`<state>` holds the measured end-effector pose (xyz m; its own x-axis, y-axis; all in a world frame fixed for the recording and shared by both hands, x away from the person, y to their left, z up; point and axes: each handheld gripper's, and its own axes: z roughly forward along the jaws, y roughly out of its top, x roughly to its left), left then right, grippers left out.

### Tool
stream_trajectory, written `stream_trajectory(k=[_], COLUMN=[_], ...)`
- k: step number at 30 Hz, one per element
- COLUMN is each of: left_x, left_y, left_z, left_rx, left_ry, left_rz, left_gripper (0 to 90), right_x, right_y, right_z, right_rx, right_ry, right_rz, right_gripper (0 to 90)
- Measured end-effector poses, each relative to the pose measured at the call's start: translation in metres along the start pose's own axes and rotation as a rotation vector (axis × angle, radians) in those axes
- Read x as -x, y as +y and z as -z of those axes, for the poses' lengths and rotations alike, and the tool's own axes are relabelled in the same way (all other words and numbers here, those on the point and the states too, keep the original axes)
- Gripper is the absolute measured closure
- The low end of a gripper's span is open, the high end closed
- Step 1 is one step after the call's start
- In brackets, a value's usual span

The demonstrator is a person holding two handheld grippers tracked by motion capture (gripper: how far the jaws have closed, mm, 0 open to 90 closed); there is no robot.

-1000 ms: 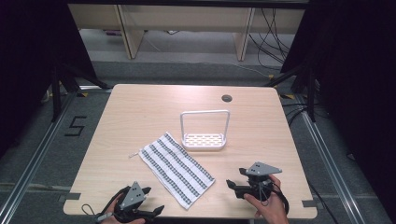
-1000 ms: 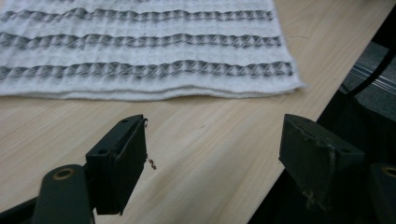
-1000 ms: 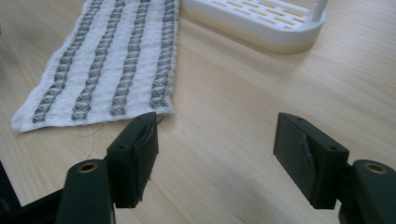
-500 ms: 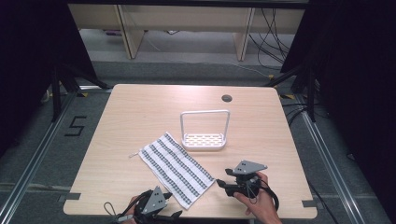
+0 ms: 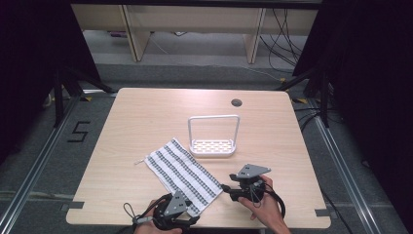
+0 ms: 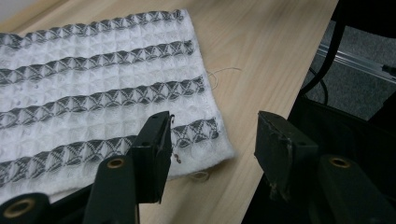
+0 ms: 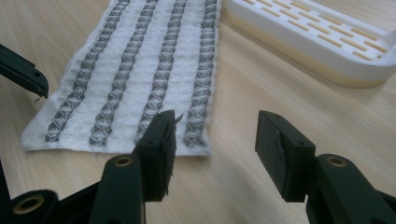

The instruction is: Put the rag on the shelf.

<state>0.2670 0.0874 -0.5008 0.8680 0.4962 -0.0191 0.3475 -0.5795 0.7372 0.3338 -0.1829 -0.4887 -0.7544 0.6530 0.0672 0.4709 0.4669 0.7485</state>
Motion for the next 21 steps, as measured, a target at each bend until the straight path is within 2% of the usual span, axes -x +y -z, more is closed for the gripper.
stream_trajectory(k=[1, 2, 3, 5, 7, 8, 9, 14, 15, 16, 17, 18, 19, 20, 21], left_x=[0.001, 0.003, 0.002, 0.002, 0.002, 0.002, 0.001, 0.000, -0.001, -0.001, -0.002, -0.002, -0.003, -0.003, -0.003], left_y=[0.000, 0.001, 0.001, 0.001, 0.000, 0.000, -0.001, -0.003, -0.002, -0.002, -0.001, -0.001, 0.000, 0.000, -0.001], left_z=[-0.002, -0.004, -0.004, -0.004, -0.004, -0.004, -0.004, -0.008, -0.008, -0.008, -0.009, -0.009, -0.009, -0.009, -0.010], left_rx=[0.000, 0.000, -0.020, -0.017, -0.028, -0.030, -0.046, -0.074, -0.080, -0.086, -0.096, -0.098, -0.100, -0.100, -0.090], left_ry=[-0.001, -0.009, -0.002, -0.010, 0.006, 0.002, 0.010, 0.017, 0.012, 0.018, 0.022, 0.034, 0.025, 0.027, 0.028], left_rz=[0.005, 0.028, -0.002, 0.006, 0.002, 0.004, -0.014, -0.003, -0.028, -0.034, -0.048, -0.054, -0.058, -0.060, -0.052], left_gripper=[46.9, 46.9, 48.4, 48.7, 50.2, 50.7, 51.0, 55.0, 57.4, 58.9, 60.4, 63.2, 69.0, 69.0, 75.5], right_x=[-0.001, -0.001, -0.003, -0.005, -0.006, -0.006, -0.006, -0.007, -0.008, -0.007, -0.007, -0.007, -0.008, -0.008, -0.008], right_y=[0.001, 0.001, 0.002, 0.003, 0.004, 0.005, 0.005, 0.008, 0.007, 0.007, 0.008, 0.008, 0.006, 0.006, 0.005], right_z=[-0.003, -0.003, -0.006, -0.008, -0.012, -0.014, -0.015, -0.021, -0.023, -0.025, -0.024, -0.026, -0.029, -0.029, -0.030], right_rx=[-0.010, -0.010, -0.017, -0.025, -0.033, -0.034, -0.042, -0.053, -0.046, -0.041, -0.066, -0.070, -0.061, -0.061, -0.087], right_ry=[0.004, 0.004, 0.011, 0.012, 0.014, 0.016, 0.018, 0.017, 0.021, 0.017, 0.018, 0.017, 0.016, 0.016, 0.011], right_rz=[0.003, 0.003, 0.012, 0.007, 0.009, 0.024, 0.021, 0.030, 0.023, 0.027, 0.038, 0.039, 0.039, 0.039, 0.035], right_gripper=[49.8, 49.8, 50.4, 50.6, 50.9, 51.0, 51.2, 51.9, 52.1, 52.4, 52.6, 52.9, 54.7, 54.7, 56.9])
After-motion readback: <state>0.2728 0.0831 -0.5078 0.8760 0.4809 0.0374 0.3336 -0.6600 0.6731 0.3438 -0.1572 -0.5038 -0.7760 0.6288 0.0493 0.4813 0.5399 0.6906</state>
